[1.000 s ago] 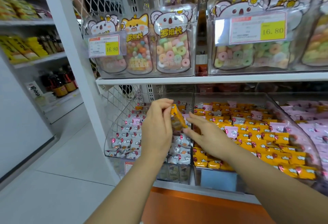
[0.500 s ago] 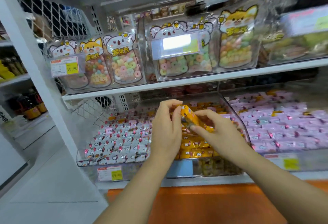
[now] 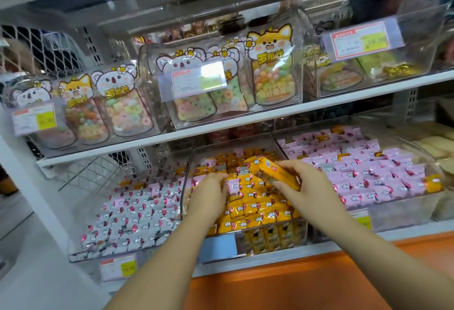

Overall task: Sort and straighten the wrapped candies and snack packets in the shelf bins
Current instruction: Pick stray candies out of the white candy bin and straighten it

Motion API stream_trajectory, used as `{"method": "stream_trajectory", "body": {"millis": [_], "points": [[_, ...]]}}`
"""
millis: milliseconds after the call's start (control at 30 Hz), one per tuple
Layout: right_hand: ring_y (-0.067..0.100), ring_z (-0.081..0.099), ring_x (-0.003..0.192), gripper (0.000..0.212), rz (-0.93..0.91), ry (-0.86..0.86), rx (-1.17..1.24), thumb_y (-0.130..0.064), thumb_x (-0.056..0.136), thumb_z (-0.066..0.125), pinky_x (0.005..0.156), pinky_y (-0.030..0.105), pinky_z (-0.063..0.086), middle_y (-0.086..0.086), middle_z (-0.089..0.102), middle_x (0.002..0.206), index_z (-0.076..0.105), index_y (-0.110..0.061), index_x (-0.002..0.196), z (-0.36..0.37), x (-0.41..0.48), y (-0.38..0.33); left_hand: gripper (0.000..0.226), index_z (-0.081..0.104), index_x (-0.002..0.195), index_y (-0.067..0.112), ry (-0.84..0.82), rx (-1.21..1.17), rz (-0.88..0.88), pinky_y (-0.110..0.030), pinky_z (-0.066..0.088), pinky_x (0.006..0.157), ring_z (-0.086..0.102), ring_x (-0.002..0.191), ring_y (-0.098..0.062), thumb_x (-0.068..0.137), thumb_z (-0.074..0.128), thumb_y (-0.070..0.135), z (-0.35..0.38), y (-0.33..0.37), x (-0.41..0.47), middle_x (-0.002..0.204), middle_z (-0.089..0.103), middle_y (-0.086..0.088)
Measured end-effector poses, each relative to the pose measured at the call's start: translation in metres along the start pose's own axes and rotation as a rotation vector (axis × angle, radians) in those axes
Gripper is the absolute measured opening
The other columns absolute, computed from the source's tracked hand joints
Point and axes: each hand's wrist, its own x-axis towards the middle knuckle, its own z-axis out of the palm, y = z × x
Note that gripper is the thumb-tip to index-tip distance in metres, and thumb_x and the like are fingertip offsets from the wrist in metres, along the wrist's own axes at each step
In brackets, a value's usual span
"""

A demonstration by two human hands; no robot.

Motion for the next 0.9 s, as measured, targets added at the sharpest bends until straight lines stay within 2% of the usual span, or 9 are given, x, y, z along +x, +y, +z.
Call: {"method": "stream_trajectory", "body": {"millis": [100,200,267,467,567,633,700,800,900], "points": [[0.004,0.052,0.091,0.033,0.035,0.045,0.004,-0.031,0.086,0.065,0.074,0.015,0.041,-0.015,0.058,0.101,0.058,-0.024,0.117,-0.001,-0.001,0.011,0.030,0.059,0.124,0.021,-0.067,0.077,-0.014,-0.036,0.050,0.090,0.060,0.106,-0.020,0.095,0.054,0.023,0.007,0.001,0.013,0.123,0.061,-0.002],[0.003,0.051,0.089,0.037,0.083,0.062,0.030,-0.034,0.085,0.066,0.070,0.008,0.036,-0.015,0.055,0.099,0.057,-0.023,0.118,0.001,-0.004,0.017,0.008,0.059,0.095,0.024,-0.051,0.076,-0.018,-0.035,0.054,0.076,0.063,0.083,-0.016,0.096,0.051,0.026,0.012,0.000,0.022,0.099,0.067,-0.002],[0.004,0.053,0.090,0.035,0.091,0.059,0.039,-0.035,0.084,0.066,0.071,0.012,0.040,-0.016,0.056,0.098,0.057,-0.025,0.117,0.003,-0.004,0.020,0.014,0.053,0.085,0.025,-0.017,0.080,0.001,-0.034,0.053,0.068,0.060,0.072,-0.014,0.097,0.047,0.025,0.014,0.000,0.023,0.087,0.065,0.002],[-0.003,0.058,0.087,0.021,0.143,0.007,0.267,-0.028,0.082,0.069,0.069,0.007,0.044,-0.019,0.062,0.090,0.057,-0.034,0.099,-0.006,0.002,0.025,0.014,0.050,0.096,0.022,0.394,-0.125,0.043,-0.034,0.045,0.066,0.053,0.081,-0.015,0.100,0.037,0.026,0.000,0.009,0.015,0.092,0.055,0.003],[-0.007,0.055,0.085,0.023,0.135,0.008,0.262,-0.028,0.082,0.069,0.067,0.004,0.042,-0.021,0.060,0.089,0.055,-0.036,0.098,-0.004,0.000,0.024,0.017,0.050,0.105,0.010,0.540,-0.387,-0.044,-0.022,0.029,0.062,0.048,0.079,-0.013,0.101,0.036,0.019,-0.009,0.024,0.020,0.091,0.052,0.001],[-0.007,0.055,0.087,0.024,0.133,0.022,0.257,-0.028,0.082,0.070,0.068,0.006,0.041,-0.021,0.060,0.090,0.054,-0.037,0.098,-0.003,-0.001,0.024,0.019,0.049,0.111,0.009,0.571,-0.525,-0.148,-0.023,0.032,0.063,0.054,0.081,-0.017,0.101,0.036,0.020,-0.010,0.029,0.026,0.095,0.057,-0.003],[-0.006,0.055,0.087,0.024,0.133,0.020,0.266,-0.028,0.082,0.069,0.068,0.006,0.041,-0.021,0.060,0.091,0.055,-0.036,0.099,-0.004,-0.001,0.024,0.021,0.047,0.115,0.011,0.531,-0.682,-0.252,-0.029,0.043,0.061,0.061,0.077,-0.018,0.101,0.036,0.023,-0.007,0.033,0.031,0.092,0.064,-0.007],[-0.008,0.056,0.083,0.024,0.122,0.015,0.280,-0.025,0.082,0.070,0.067,0.001,0.041,-0.019,0.062,0.089,0.055,-0.036,0.096,-0.004,0.000,0.024,0.024,0.044,0.124,0.009,0.234,-0.981,-0.333,-0.021,0.054,0.061,0.064,0.074,-0.007,0.101,0.038,0.015,0.003,0.040,0.032,0.098,0.062,-0.001],[-0.008,0.055,0.083,0.025,0.116,0.013,0.255,-0.025,0.082,0.070,0.069,0.000,0.041,-0.021,0.060,0.089,0.055,-0.035,0.097,-0.004,-0.001,0.023,0.041,0.035,0.138,0.014,-0.004,-0.822,-0.330,-0.028,0.056,0.077,0.064,0.096,-0.014,0.098,0.045,0.013,0.010,0.041,0.026,0.115,0.054,-0.001]]}}
